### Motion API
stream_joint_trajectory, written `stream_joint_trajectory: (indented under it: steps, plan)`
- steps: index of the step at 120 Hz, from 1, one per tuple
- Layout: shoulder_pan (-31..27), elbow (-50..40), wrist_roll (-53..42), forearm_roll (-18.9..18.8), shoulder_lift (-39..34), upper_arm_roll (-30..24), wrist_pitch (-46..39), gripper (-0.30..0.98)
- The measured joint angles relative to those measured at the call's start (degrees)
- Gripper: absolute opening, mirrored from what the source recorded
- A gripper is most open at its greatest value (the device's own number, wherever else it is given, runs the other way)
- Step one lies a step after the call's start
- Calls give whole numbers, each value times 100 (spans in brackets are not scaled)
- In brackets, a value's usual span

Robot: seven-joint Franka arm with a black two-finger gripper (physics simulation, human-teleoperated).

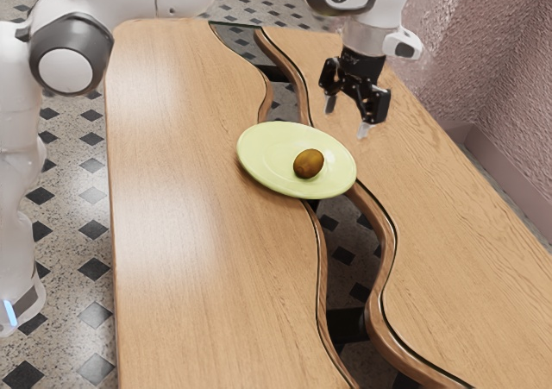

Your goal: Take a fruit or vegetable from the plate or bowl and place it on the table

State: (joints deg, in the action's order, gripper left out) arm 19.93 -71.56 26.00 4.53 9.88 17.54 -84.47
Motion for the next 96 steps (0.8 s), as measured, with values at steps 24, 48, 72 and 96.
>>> stream_joint_trajectory:
  steps: [24,48,72,96]
  plan:
    - [-611,-21,693,440,-87,62,171,69]
    - [-1604,-121,1212,1176,640,54,124,69]
    - [-2203,-115,1355,1375,1392,-175,49,69]
    - [-2283,-107,897,1031,1459,-455,-203,68]
